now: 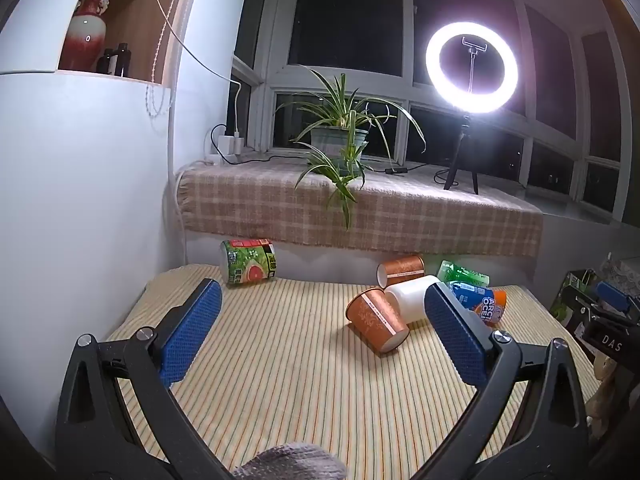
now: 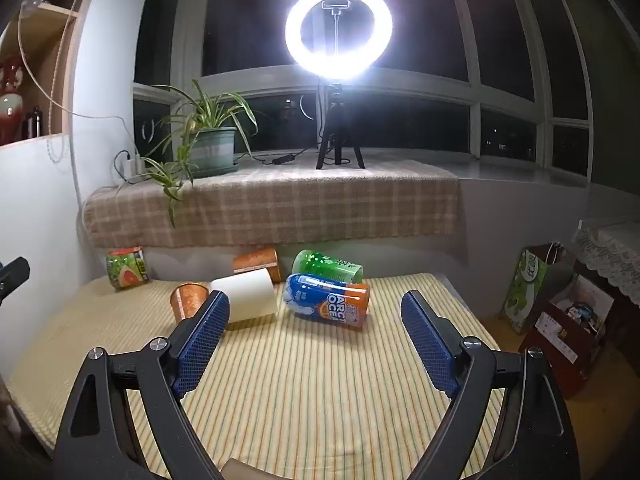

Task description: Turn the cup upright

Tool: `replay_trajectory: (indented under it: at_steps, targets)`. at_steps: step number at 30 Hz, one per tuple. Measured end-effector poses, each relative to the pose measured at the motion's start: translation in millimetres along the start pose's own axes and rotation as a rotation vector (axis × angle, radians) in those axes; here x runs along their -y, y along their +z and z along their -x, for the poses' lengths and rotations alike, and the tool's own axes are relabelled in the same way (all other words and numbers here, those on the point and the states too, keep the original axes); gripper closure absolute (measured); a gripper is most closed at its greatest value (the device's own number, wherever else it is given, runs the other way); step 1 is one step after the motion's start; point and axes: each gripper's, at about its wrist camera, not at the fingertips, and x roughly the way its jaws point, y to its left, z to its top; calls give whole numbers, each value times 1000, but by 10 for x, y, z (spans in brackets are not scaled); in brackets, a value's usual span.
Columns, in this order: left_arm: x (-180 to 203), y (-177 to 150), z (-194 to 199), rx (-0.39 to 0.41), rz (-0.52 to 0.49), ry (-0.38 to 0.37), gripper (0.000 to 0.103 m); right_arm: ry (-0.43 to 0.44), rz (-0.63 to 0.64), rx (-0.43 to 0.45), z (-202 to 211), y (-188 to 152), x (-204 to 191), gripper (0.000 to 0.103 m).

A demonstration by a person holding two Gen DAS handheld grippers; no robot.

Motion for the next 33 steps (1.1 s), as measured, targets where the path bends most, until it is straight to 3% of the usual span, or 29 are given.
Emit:
replay_trajectory:
  at_steps: [33]
  targets:
    - [-112,-91,35,-4,6,22,0,-8,-11,-6,15,-16,25,15]
